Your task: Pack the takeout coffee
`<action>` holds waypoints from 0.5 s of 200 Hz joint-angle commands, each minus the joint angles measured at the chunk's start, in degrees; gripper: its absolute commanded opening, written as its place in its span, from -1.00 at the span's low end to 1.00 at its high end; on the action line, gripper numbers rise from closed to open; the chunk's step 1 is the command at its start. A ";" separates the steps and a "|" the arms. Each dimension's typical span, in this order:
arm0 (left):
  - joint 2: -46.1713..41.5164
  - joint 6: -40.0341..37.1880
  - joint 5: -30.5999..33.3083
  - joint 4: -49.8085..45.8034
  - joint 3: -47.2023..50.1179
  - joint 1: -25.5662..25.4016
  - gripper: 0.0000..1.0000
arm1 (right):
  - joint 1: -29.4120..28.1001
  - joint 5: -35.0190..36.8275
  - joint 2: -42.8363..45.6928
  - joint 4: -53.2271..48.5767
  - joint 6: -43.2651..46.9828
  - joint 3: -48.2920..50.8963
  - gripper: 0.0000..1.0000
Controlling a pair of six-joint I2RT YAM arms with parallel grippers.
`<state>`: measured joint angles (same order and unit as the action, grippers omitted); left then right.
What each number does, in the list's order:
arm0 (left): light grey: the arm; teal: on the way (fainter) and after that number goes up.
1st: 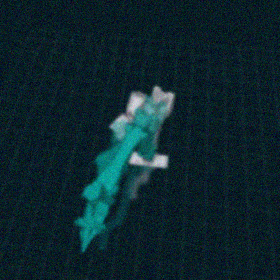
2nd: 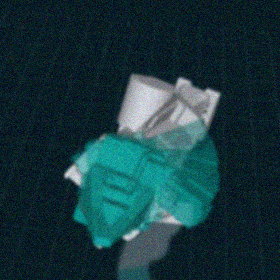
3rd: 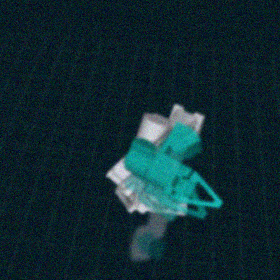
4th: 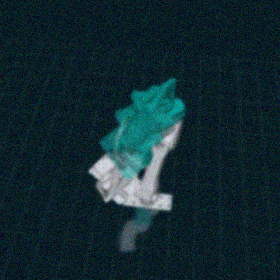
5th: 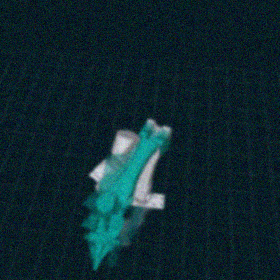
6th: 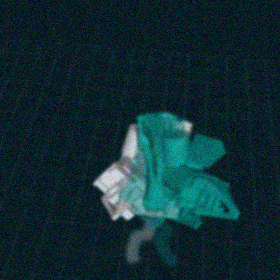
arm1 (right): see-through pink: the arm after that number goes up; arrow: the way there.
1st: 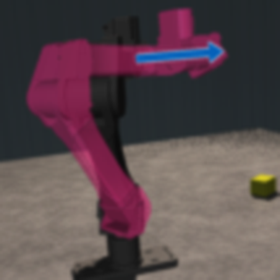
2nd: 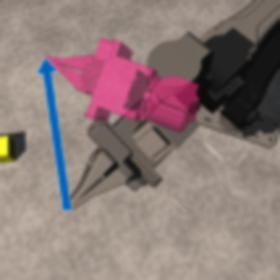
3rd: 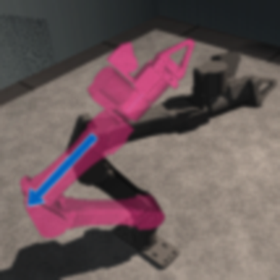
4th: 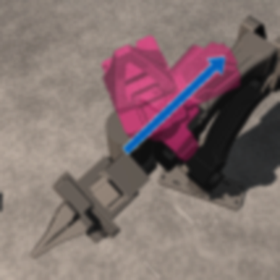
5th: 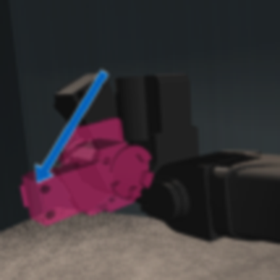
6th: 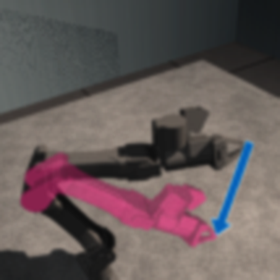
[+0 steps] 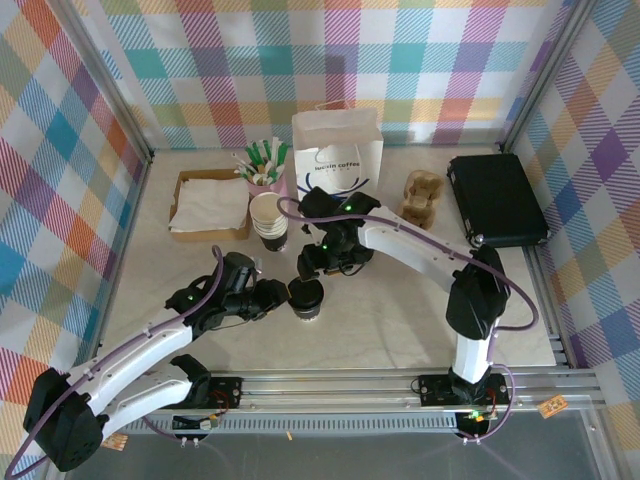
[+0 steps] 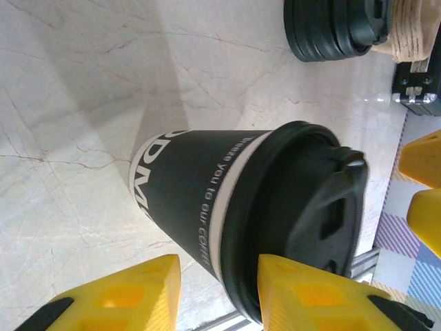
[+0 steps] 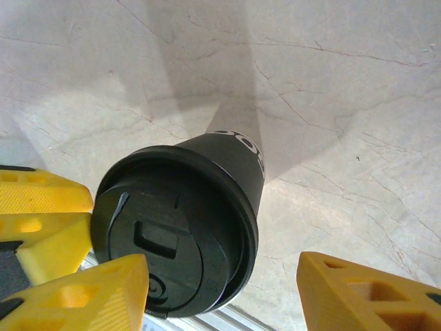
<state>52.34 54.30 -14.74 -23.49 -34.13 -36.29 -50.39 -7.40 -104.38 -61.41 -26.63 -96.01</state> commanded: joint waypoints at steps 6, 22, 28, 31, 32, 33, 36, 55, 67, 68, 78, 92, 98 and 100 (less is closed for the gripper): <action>1.97 -5.03 0.76 -4.69 -5.59 0.96 -0.28 | -0.15 0.33 5.32 -1.10 -1.98 0.71 0.15; 3.88 -7.34 0.33 -6.67 -8.32 1.29 -0.28 | -0.24 -1.39 8.23 0.80 -1.93 3.94 0.09; 4.55 -8.37 0.47 -7.62 -9.46 1.40 -0.28 | -0.28 -2.28 9.78 2.35 -1.84 5.88 0.05; 4.96 -9.01 0.59 -8.11 -10.00 1.48 -0.28 | -0.24 -2.66 10.57 3.21 -1.80 7.17 0.04; 5.05 -9.25 0.63 -8.22 -10.22 1.53 -0.28 | -0.24 -2.73 10.89 3.53 -1.82 7.55 0.03; 5.10 -9.49 0.70 -8.28 -10.41 1.55 -0.27 | -0.24 -2.94 11.19 3.86 -1.83 7.97 0.02; 5.43 -10.15 0.84 -8.71 -10.90 1.62 -0.27 | -0.27 -3.34 12.12 4.70 -1.85 9.34 0.00; 7.87 -14.55 1.42 -10.24 -13.60 2.26 -0.22 | -0.24 -6.07 17.32 10.44 -2.51 17.51 -0.09; 9.93 -16.40 1.41 -10.93 -14.91 2.95 -0.19 | -0.47 -7.71 19.74 13.71 -3.20 21.92 -0.12; 10.04 -16.55 1.35 -10.95 -15.00 3.01 -0.19 | -0.48 -7.93 19.96 13.96 -3.22 22.27 -0.13; 11.95 -17.83 0.61 -10.75 -15.93 3.54 -0.15 | -0.96 -9.56 21.26 16.30 -3.18 25.04 -0.15; 14.93 -19.11 -0.64 -10.54 -17.30 3.86 -0.11 | -2.38 -10.75 22.34 19.82 -1.93 27.93 -0.14; 16.05 -19.64 -1.17 -10.37 -17.84 3.95 -0.08 | -3.26 -10.96 22.70 21.47 -0.79 29.04 -0.09; 16.44 -19.73 -1.34 -10.36 -18.04 3.99 -0.08 | -3.54 -10.97 22.76 21.94 -0.55 29.32 -0.09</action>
<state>65.08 39.48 -14.20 -31.62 -49.50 -33.17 -51.27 -14.17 -83.31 -48.88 -28.75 -70.26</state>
